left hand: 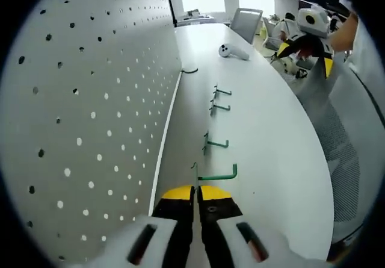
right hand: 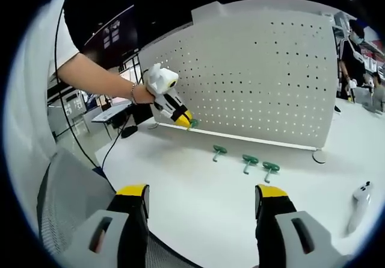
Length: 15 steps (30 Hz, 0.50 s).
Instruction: Insert the hook assembly into the mounting plate slot until the hook locks in place.
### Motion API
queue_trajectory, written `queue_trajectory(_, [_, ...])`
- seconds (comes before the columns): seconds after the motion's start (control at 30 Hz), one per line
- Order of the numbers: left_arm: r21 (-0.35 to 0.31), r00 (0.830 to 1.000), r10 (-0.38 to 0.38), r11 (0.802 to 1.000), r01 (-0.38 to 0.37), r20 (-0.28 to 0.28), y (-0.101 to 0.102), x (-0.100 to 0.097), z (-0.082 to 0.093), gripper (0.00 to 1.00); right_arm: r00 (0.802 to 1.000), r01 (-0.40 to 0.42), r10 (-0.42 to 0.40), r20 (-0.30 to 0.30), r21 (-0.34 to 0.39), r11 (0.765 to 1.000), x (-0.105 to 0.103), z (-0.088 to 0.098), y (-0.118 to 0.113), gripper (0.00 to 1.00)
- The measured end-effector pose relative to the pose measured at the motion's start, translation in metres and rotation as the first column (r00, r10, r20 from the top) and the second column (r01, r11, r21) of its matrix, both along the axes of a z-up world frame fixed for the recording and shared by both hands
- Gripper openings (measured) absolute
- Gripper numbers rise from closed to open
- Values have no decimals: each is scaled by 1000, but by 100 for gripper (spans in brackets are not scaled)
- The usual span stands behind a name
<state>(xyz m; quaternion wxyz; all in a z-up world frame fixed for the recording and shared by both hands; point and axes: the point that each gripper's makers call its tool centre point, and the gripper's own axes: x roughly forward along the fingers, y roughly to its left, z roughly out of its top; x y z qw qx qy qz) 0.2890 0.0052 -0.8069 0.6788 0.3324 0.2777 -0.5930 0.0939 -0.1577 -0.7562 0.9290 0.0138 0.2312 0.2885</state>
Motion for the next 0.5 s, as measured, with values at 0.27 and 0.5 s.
queue_trajectory(0.27, [-76,999,41,996,-39,18,-6,-2,17,2,1000,11,-12,10,8,1000,2,5,-2,70])
queue_trajectory(0.5, [-149,997,79,986,-74,28,-13,-6,34,2,1000,8,-8,19,1,1000,3,8,-2,70])
